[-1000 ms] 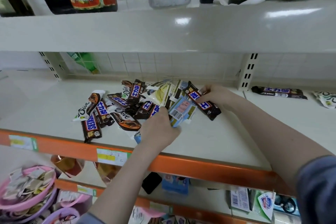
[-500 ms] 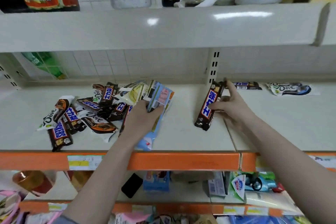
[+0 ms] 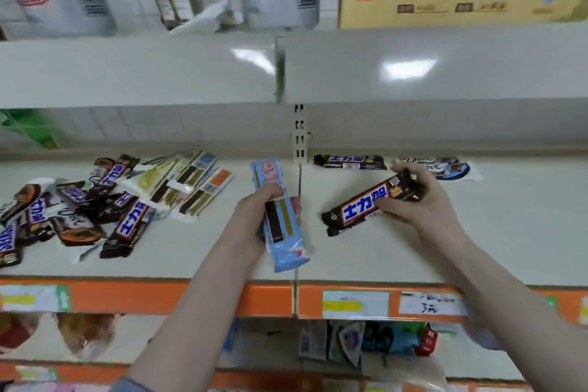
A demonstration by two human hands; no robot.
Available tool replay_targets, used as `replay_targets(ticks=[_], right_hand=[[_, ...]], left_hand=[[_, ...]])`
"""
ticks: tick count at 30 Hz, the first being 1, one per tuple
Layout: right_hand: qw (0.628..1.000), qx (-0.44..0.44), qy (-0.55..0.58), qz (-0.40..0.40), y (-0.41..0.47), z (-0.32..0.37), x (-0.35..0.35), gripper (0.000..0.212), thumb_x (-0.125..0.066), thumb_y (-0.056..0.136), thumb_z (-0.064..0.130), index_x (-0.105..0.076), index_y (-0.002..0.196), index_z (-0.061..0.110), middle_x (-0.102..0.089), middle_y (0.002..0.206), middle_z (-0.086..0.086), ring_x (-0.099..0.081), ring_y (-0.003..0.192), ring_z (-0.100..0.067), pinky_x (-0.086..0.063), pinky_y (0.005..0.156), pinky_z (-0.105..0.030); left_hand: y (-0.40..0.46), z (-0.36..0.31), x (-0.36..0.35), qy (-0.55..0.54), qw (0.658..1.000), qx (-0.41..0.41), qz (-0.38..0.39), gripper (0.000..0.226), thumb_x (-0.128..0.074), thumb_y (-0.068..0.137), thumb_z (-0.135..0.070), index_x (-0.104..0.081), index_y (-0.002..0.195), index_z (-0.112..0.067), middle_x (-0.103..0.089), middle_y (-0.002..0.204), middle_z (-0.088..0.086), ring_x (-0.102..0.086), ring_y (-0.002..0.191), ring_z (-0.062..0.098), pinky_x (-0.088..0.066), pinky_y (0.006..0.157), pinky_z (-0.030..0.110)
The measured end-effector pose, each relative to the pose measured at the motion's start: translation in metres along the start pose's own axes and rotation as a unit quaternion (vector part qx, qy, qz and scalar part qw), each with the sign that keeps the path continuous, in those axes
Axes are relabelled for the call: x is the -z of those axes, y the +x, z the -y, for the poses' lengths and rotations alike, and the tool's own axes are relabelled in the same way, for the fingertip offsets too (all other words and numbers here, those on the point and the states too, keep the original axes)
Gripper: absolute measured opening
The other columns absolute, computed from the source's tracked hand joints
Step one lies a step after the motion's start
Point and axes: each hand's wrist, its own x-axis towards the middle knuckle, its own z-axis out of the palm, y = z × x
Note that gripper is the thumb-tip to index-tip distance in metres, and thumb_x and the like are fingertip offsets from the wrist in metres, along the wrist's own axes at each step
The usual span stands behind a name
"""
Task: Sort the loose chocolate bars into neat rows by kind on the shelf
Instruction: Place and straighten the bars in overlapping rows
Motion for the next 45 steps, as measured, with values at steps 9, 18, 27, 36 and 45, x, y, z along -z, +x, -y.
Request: replay_targets(ticks=[9,18,27,36,45], right_hand=[[0.937,0.07,-0.326,0.106,0.011,-0.017,0.044,0.015,-0.074,0.072,0.017,-0.067,0.082,0.025,-0.066,0.077,0.006,-0.055,0.068,-0.003,-0.042,0.064,-0.019],[0.854,0.212,-0.45,0.152,0.019,-0.026,0.048,0.034,-0.07,0.077,0.033,-0.066,0.106,0.016,-0.068,0.092,-0.002,-0.058,0.086,-0.023,-0.04,0.073,-0.029],[0.793,0.281,-0.493,0.224,0.034,-0.019,0.041,0.028,-0.074,0.073,0.034,-0.069,0.092,0.015,-0.069,0.082,-0.001,-0.062,0.076,-0.023,-0.045,0.071,-0.031],[0.806,0.278,-0.511,0.109,0.083,-0.013,0.027,0.036,-0.062,0.08,0.047,-0.065,0.094,0.015,-0.064,0.076,-0.008,-0.056,0.075,-0.029,-0.039,0.059,-0.032],[0.801,0.261,-0.528,0.107,0.115,-0.033,0.011,0.039,-0.063,0.081,0.041,-0.065,0.104,0.009,-0.065,0.086,-0.017,-0.057,0.086,-0.035,-0.043,0.07,-0.038]], left_hand=[[0.003,0.024,-0.042,0.01,0.998,0.006,-0.057,0.01,-0.061,0.086,-0.017,-0.055,0.091,-0.011,-0.058,0.06,0.008,-0.057,0.039,0.013,-0.049,0.042,0.019],[0.006,0.028,-0.042,0.003,0.998,0.006,-0.063,0.017,-0.065,0.083,-0.017,-0.057,0.096,-0.011,-0.059,0.065,0.008,-0.061,0.047,0.014,-0.051,0.047,0.022],[0.009,0.029,-0.037,-0.017,0.998,0.006,-0.057,0.016,-0.065,0.083,-0.015,-0.058,0.097,-0.011,-0.057,0.071,0.01,-0.062,0.054,0.018,-0.052,0.048,0.025],[0.009,0.025,-0.031,-0.07,0.996,0.033,-0.046,0.011,-0.064,0.084,-0.018,-0.058,0.092,-0.013,-0.058,0.073,0.01,-0.059,0.062,0.019,-0.053,0.048,0.024],[0.009,0.025,-0.03,-0.048,0.998,0.033,-0.029,0.014,-0.062,0.086,-0.018,-0.058,0.098,-0.012,-0.058,0.075,0.012,-0.059,0.061,0.02,-0.054,0.048,0.024]])
